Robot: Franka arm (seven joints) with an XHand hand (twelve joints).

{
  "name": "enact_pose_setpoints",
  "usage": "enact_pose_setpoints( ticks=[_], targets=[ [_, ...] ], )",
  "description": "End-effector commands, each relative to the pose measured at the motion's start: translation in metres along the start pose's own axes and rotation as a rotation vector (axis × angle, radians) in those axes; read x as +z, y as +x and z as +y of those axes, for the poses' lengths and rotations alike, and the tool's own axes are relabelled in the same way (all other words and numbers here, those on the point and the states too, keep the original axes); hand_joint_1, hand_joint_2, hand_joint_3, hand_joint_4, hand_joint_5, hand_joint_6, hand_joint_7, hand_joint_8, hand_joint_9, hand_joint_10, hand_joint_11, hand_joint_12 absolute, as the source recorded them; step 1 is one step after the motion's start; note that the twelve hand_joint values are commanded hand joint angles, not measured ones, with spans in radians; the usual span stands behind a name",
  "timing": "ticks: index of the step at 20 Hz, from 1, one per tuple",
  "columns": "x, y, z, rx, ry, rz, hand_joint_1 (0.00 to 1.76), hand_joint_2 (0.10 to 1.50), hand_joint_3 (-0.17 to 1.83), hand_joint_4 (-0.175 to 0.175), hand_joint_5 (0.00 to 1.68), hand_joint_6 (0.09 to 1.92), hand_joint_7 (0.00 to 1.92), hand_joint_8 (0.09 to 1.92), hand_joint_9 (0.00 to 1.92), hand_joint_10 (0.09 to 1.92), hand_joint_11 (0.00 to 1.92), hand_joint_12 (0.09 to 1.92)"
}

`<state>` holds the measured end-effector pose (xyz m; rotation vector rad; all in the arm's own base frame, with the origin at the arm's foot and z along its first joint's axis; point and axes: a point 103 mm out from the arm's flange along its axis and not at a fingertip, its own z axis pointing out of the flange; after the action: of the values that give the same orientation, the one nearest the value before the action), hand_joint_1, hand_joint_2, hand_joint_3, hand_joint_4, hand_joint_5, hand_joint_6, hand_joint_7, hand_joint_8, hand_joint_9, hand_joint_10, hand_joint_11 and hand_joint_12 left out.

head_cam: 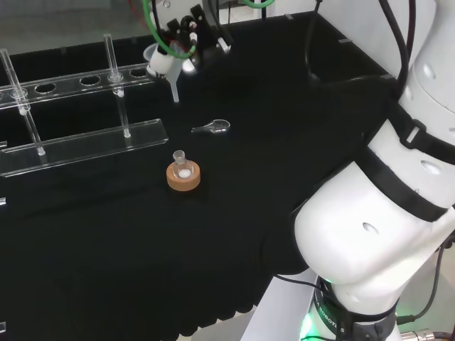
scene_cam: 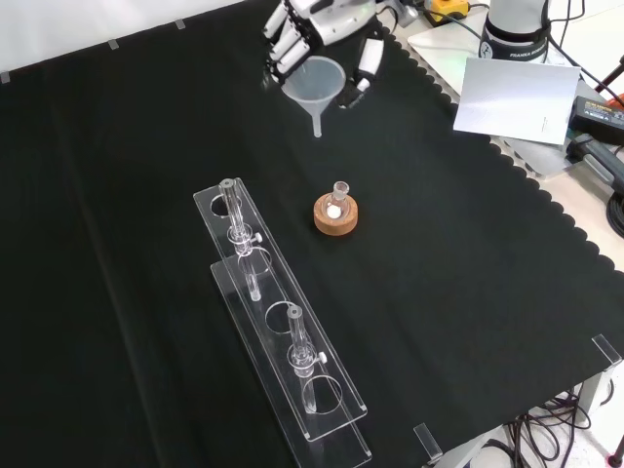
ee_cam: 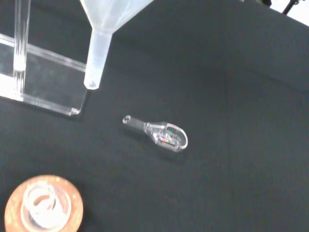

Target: Put the funnel back on the funnel stand.

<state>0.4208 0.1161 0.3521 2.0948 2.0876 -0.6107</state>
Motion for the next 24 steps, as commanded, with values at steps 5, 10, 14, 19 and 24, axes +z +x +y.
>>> enact_pose_setpoints(
  ticks=[5,10,14,19,24],
  targets=[
    [-0.011,-0.024,0.029,0.016,-0.075,0.107,0.63,0.79,0.48,-0.047,0.56,0.1,0.6,0.68,1.07,0.42,0.73,1.2],
    [-0.02,-0.022,0.056,0.006,-0.096,0.107,0.63,0.79,0.48,-0.05,0.55,0.1,0.6,0.68,1.07,0.42,0.74,1.2],
    [-0.023,-0.021,0.077,0.001,-0.106,0.109,0.64,0.79,0.48,-0.052,0.55,0.1,0.6,0.69,1.07,0.42,0.74,1.2],
    [-0.025,-0.017,0.108,-0.008,-0.102,0.115,0.65,0.79,0.48,-0.055,0.54,0.1,0.59,0.69,1.07,0.42,0.74,1.2],
    [-0.024,-0.017,0.131,-0.009,-0.117,0.128,0.65,0.79,0.48,-0.056,0.53,0.1,0.59,0.69,1.07,0.43,0.75,1.2]
  ],
)
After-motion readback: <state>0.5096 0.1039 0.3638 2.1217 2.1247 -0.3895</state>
